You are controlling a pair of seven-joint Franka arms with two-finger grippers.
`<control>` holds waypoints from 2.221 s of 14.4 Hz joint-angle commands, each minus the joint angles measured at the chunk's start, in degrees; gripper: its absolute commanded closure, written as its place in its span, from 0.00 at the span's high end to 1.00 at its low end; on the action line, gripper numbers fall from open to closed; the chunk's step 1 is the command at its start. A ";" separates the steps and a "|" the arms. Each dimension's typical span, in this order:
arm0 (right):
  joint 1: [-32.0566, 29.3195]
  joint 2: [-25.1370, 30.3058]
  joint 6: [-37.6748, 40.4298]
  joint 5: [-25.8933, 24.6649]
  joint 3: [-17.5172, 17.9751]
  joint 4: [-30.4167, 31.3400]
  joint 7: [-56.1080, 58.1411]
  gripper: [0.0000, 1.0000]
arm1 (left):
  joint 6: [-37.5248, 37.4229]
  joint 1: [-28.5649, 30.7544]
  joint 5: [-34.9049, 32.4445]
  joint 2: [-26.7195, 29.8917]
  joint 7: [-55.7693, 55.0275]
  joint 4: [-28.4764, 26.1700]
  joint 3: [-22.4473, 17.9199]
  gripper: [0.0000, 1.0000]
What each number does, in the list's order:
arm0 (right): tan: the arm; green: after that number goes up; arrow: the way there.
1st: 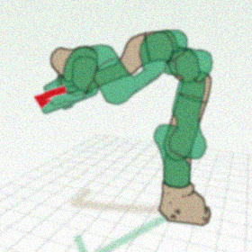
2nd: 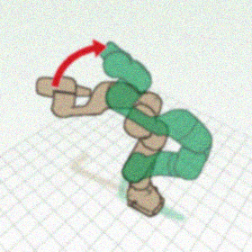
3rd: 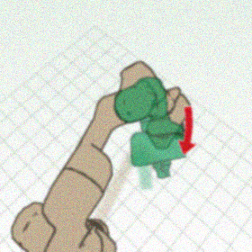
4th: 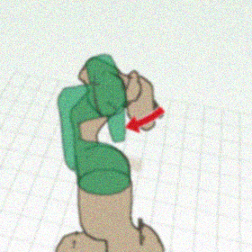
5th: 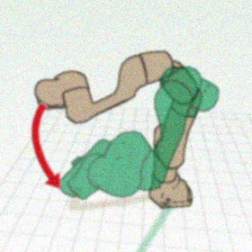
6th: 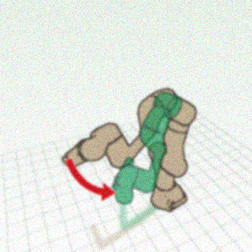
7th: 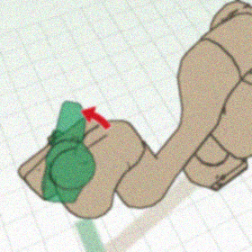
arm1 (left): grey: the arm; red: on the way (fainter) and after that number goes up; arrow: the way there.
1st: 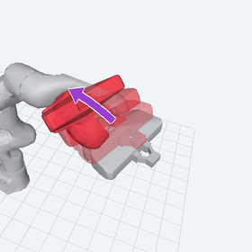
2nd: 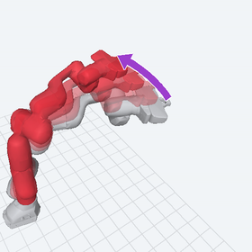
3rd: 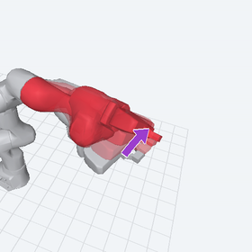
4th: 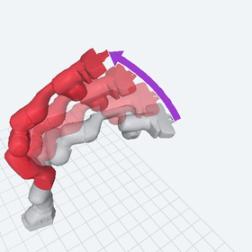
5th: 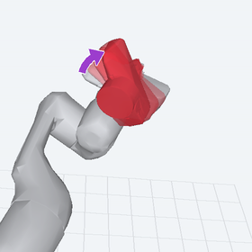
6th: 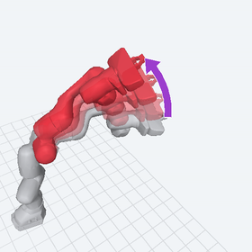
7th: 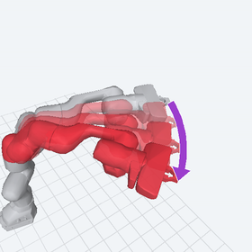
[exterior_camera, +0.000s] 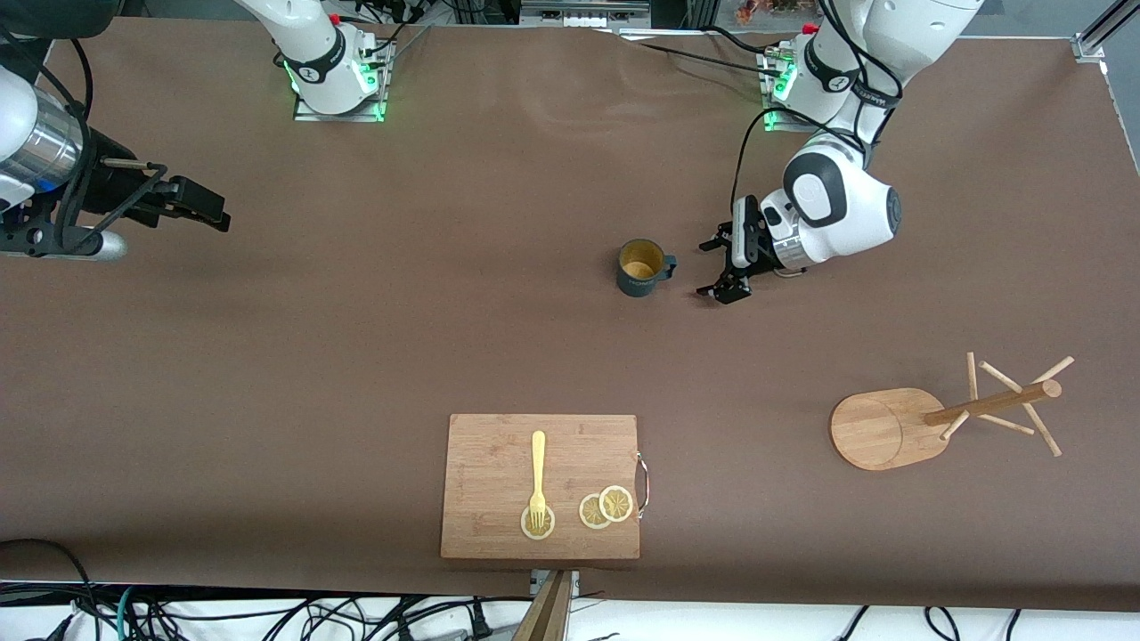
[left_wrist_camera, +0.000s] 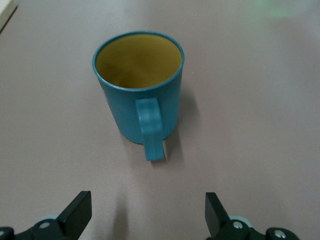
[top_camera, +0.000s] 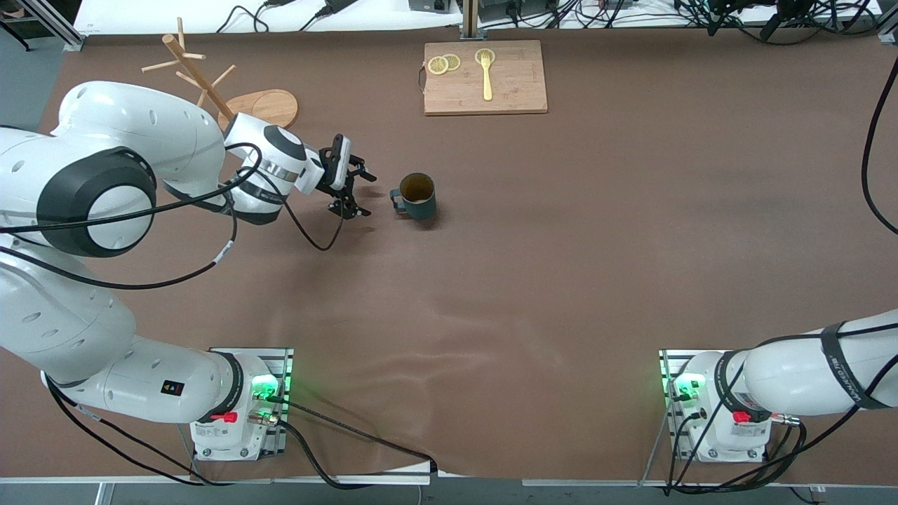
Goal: Pass cup and hang on rack
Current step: 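Lower the left gripper onto the mug handle and close it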
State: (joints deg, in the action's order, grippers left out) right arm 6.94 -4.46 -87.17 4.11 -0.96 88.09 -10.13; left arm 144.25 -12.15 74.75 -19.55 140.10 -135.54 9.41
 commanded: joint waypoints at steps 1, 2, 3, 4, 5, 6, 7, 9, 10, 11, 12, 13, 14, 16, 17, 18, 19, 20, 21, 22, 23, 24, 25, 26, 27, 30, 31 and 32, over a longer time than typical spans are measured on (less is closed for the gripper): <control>-1.05 1.65 0.51 -1.20 1.31 1.21 0.29 1.00 | 3.31 -1.03 6.52 -1.27 2.45 -0.51 2.36 1.00; -1.05 1.56 0.51 -1.64 1.31 1.21 0.46 1.00 | 4.45 -1.73 9.15 -1.71 2.98 -0.51 3.24 1.00; -1.14 1.47 0.51 -1.99 1.31 1.21 0.55 1.00 | 5.50 -2.26 11.88 -1.72 3.85 -0.51 3.85 1.00; -1.05 1.47 0.33 -2.26 1.22 1.12 0.73 1.00 | 5.95 -2.43 13.82 -1.98 4.73 -0.43 4.64 1.00; -1.14 1.47 0.16 -3.48 1.31 1.12 0.90 1.00 | 6.21 -2.44 14.88 -2.42 5.35 -0.43 4.74 1.00; -1.14 1.30 -0.11 -4.36 1.31 1.12 2.47 1.00 | 6.22 -2.44 15.85 -2.68 5.70 -0.51 4.74 1.00; -1.14 1.21 -0.28 -4.37 1.31 1.12 3.18 1.00 | 6.22 -2.78 16.90 -3.03 5.79 -0.43 4.83 1.00; -1.14 0.86 -0.55 -4.63 1.31 1.03 3.97 1.00 | 6.30 -3.14 17.96 -3.30 5.80 -0.43 4.83 1.00; -1.23 0.68 -0.37 -4.55 1.31 0.77 4.42 1.00 | 6.30 -3.14 19.10 -3.65 5.80 -0.43 4.83 1.00; -1.23 0.51 -0.28 -4.72 1.31 -0.28 4.59 1.00 | 6.30 -3.23 20.68 -4.00 5.80 -0.43 4.83 1.00; -1.23 0.50 -0.28 -4.72 1.31 -1.07 4.68 1.00 | 6.30 -3.75 22.17 -4.35 5.80 -0.43 4.83 1.00; -1.40 0.42 -0.28 -5.16 1.31 -1.25 5.12 1.00 | 6.30 -4.36 22.88 -4.36 5.71 -0.34 4.91 1.00; -1.23 0.33 -0.11 -6.20 1.31 -1.26 6.86 0.99 | 6.39 -4.54 23.33 -4.44 5.71 -0.25 4.83 1.00; -1.49 0.42 0.24 -5.87 1.22 -1.17 7.16 1.00 | 7.35 -4.55 24.55 -4.79 5.62 -0.25 4.92 1.00; -1.58 0.33 0.16 -5.95 1.22 -1.17 7.23 1.00 | 7.53 -5.24 26.21 -5.06 5.71 -0.25 4.92 1.00; -1.15 0.33 -0.19 -6.30 1.39 -1.17 7.23 1.00 | 7.53 -5.86 26.75 -5.15 5.71 -0.25 4.92 1.00; -0.97 0.07 -0.37 -6.56 1.48 -1.25 7.23 1.00 | 7.53 -5.95 26.76 -5.06 5.79 -0.16 4.92 1.00; -0.97 -0.02 -0.63 -6.39 1.57 -1.26 7.23 1.00 | 7.53 -5.95 26.76 -4.97 6.23 -0.16 4.92 0.95; -0.97 -0.02 -0.72 -6.30 1.66 -1.26 7.23 1.00 | 7.53 -5.95 26.76 -4.97 6.32 0.01 4.92 0.94; -0.97 -0.02 -0.72 -6.04 1.66 -1.26 7.23 1.00 | 7.53 -5.95 26.76 -4.97 6.41 0.19 4.92 0.94; -0.97 -0.02 -0.72 -5.95 1.66 -1.26 7.23 1.00 | 7.53 -5.95 26.76 -4.97 6.41 0.28 4.92 0.94; -0.79 -0.02 -0.72 -5.95 1.75 -1.26 7.23 1.00 | 7.53 -5.95 26.76 -4.97 6.41 0.28 4.92 0.95; -0.70 -0.02 -0.72 -5.95 1.75 -1.26 7.23 1.00 | 7.53 -5.95 26.76 -4.97 6.41 0.28 4.92 0.95; -0.70 -0.02 -0.72 -5.86 1.75 -1.26 7.15 1.00 | 7.53 -5.95 26.76 -4.97 6.41 0.28 4.92 0.94; -0.70 -0.02 -0.72 -5.78 1.75 -1.26 7.14 1.00 | 7.53 -5.95 26.76 -4.88 6.41 0.28 4.92 0.93; -0.70 -0.02 -0.72 -5.78 1.75 -1.26 7.14 1.00 | 7.53 -6.04 26.67 -4.80 6.41 0.28 4.92 0.65; -0.70 -0.11 -0.72 -5.78 1.75 -1.26 7.14 1.00 | 7.53 -5.95 26.76 -4.80 6.41 0.28 4.92 0.46; -0.70 -0.11 -0.72 -5.78 1.75 -1.26 7.14 1.00 | 7.53 -5.95 26.76 -4.80 6.32 0.28 4.92 0.36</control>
State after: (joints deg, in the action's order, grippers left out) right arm 6.73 -4.59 -87.73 -1.30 0.17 87.25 -3.74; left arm 150.88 -17.47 99.32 -24.48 144.44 -135.67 14.38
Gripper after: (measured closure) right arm 0.000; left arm 0.339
